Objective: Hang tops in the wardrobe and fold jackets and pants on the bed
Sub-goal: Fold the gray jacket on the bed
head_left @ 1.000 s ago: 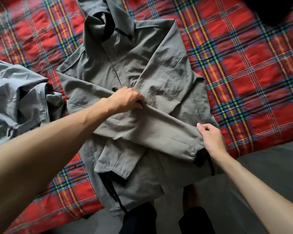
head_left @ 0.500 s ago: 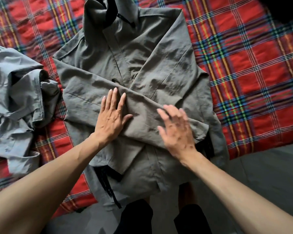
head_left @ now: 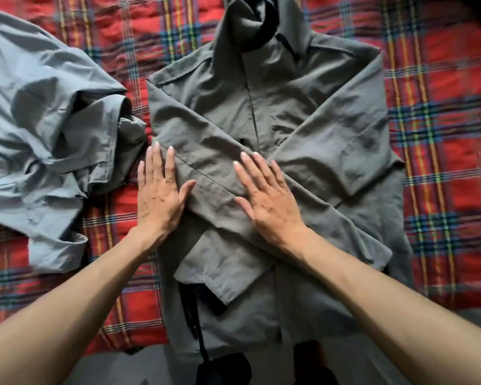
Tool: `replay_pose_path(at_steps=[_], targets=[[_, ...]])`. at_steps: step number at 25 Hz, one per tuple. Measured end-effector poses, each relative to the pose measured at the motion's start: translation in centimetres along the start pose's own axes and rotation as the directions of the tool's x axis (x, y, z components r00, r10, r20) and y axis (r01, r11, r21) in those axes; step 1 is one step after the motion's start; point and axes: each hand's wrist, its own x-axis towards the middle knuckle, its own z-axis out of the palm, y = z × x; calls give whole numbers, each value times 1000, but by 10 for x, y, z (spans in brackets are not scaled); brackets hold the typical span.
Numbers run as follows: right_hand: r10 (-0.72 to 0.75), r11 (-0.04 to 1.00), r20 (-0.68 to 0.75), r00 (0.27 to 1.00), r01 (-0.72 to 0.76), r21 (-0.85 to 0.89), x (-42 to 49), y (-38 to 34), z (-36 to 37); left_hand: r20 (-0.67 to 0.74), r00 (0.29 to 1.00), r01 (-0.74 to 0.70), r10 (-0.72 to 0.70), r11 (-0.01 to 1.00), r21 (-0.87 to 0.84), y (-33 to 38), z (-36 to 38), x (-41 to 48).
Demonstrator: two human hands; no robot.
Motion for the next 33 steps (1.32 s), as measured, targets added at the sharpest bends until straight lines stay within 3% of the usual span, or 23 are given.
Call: replay_pose_path(at_steps=[2,3,5,8,10,11,13,15,17,18,20,22,24,26,29,31,33], targets=[[-140,986,138,981,150,-67,41,-10,19,98,994,42,-43,999,19,-36,7,-7],[-139,983,169,976,156,-91,53,-11,26,122,992,31,-34,999,22,-46,13,-11],[-79,993,81,994,85,-78,78,-13,29,103,995,-11,12,1000,-15,-57,23,-11],[98,979,-83,992,-81,185,145,-43,9,-101,995,-12,-13,970,-244,-57,24,-10],[220,884,38,975,-216,414,215,-72,0,-156,962,118,-225,855,-504,-59,10,2],[260,842,160,952,-305,444,251,-83,2,-85,946,197,-313,764,-615,-63,1,9],[339,812,352,872,-461,359,304,-94,9,127,948,291,-290,637,-714,-68,-14,19],[438,739,400,805,-576,349,329,-97,17,243,957,286,-157,634,-718,-77,-23,18],[506,664,369,780,-625,411,331,-91,24,258,957,285,-133,611,-739,-80,-22,12],[521,662,317,793,-609,437,327,-92,25,264,951,307,-161,600,-738,-81,-21,9],[479,759,115,870,-477,443,310,-96,20,243,937,348,-250,636,-688,-76,-18,4],[321,890,-135,937,-250,381,271,-100,8,-23,958,228,-287,807,-545,-66,-21,4],[215,957,-234,948,-156,244,203,-96,1,-277,945,56,-174,920,-388,-51,-29,31],[204,978,-169,964,-191,89,118,-83,10,-216,976,-40,-23,959,-282,-36,-28,84],[310,942,16,951,-305,-138,31,-54,37,122,992,-15,30,992,-123,-21,-4,145],[386,912,116,915,-360,-195,4,-39,47,140,990,5,8,996,-93,-26,15,153],[442,881,111,890,-407,-240,-29,-21,40,111,994,-3,13,996,-87,-31,16,153]])
